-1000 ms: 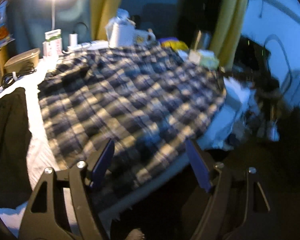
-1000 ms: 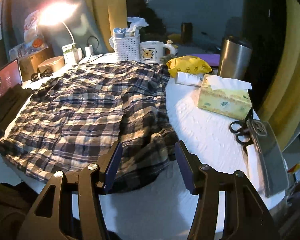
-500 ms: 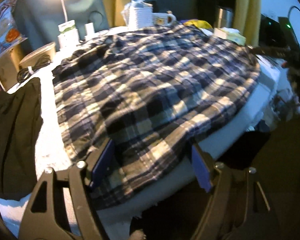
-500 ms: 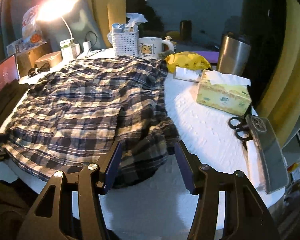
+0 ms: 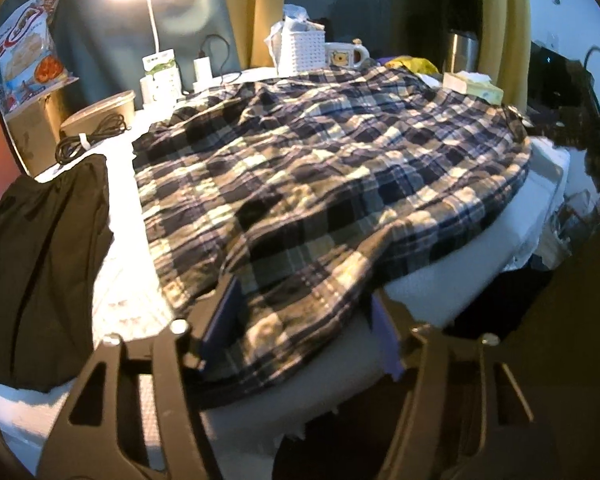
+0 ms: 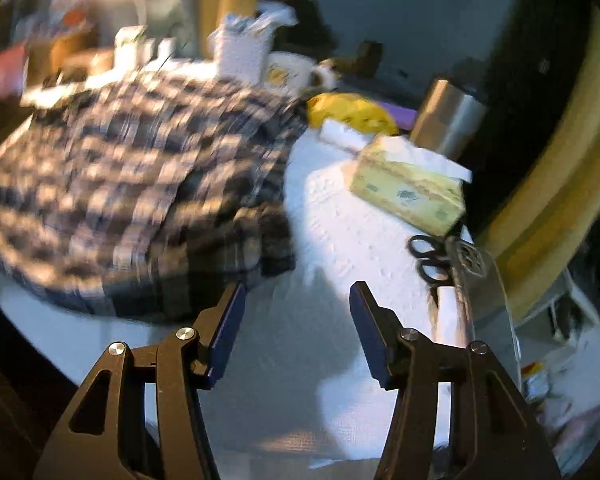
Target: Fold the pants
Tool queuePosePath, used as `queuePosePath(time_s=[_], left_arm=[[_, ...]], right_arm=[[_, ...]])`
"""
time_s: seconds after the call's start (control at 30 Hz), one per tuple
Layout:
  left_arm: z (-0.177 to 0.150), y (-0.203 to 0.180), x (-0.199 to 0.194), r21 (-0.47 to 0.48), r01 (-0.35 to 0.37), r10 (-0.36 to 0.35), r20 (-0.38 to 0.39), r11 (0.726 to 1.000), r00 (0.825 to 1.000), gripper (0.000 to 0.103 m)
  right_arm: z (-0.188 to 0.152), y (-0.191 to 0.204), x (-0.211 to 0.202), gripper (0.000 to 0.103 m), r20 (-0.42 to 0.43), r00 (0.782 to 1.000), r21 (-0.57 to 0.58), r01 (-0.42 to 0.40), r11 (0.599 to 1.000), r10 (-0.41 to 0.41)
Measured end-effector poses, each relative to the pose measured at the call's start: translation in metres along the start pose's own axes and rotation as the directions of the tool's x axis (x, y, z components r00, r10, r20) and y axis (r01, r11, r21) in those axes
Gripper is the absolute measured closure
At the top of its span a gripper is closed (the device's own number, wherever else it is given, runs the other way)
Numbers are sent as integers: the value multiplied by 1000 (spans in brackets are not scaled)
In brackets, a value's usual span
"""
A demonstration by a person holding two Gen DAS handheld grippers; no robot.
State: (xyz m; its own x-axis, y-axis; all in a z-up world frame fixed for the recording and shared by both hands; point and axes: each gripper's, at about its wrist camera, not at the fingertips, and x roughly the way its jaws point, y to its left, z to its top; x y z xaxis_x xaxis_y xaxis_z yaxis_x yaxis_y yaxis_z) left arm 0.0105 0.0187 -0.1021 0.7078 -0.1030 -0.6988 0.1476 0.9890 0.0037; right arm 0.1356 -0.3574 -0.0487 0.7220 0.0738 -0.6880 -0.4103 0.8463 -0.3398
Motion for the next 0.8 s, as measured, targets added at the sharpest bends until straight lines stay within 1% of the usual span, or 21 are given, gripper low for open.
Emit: queuePosePath(time_s=[0.03, 0.07, 0.1, 0.13, 0.17, 0.23, 0.3, 0.33, 0.37, 0.4, 0.5, 0.67, 0.8], left_arm=[[1, -1, 2, 0, 6, -6, 10, 1000, 1000, 49], [2, -2, 2, 1, 9, -9, 15, 1000, 1000, 58], [3, -2, 3, 1, 12, -12, 17, 1000, 1000, 64], [4, -3, 4, -1, 16, -16, 17, 1000, 1000, 78], [5, -3, 3, -6, 19, -19, 18, 1000, 1000, 90], [5, -2, 1, -23, 24, -24, 23, 999, 999, 95], [6, 1, -4, -44, 42, -40, 37, 998, 999, 96], [8, 3, -9, -55, 50, -47, 51, 997, 998, 96], [10, 5, -12, -57, 52, -49, 61, 997, 997, 96], [13, 6, -17, -59, 55, -50, 80, 997, 996, 96], [22, 8, -29, -59, 59, -51, 118, 997, 992, 96], [43, 16, -48, -42, 35, -26, 192, 999, 981, 96], [65, 28, -54, -28, 16, -9, 239, 999, 971, 96]], right_arm=[[-1, 3, 4, 45, 1, 1000, -28, -7, 1000, 7], [-1, 8, 10, 45, 2, 1000, -60, -20, 998, 21], [0, 13, 15, 45, 1, 999, -85, -32, 996, 32], [2, 19, 18, 45, 13, 999, -113, -33, 993, 35], [4, 25, 19, 45, 37, 999, -147, -29, 989, 35], [8, 29, 22, 45, 62, 996, -157, -46, 986, 57], [12, 26, 25, 46, 79, 993, -132, -82, 988, 93], [13, 24, 25, 55, 103, 988, -115, -103, 988, 115], [13, 23, 23, 78, 122, 984, -112, -117, 987, 131], [14, 23, 22, 78, 136, 980, -104, -133, 986, 147], [21, 22, 16, 78, 185, 973, -83, -126, 989, 140], [37, 10, -6, 82, 283, 955, -13, -90, 996, 90], [49, 3, -21, 84, 337, 939, 17, -71, 997, 61]])
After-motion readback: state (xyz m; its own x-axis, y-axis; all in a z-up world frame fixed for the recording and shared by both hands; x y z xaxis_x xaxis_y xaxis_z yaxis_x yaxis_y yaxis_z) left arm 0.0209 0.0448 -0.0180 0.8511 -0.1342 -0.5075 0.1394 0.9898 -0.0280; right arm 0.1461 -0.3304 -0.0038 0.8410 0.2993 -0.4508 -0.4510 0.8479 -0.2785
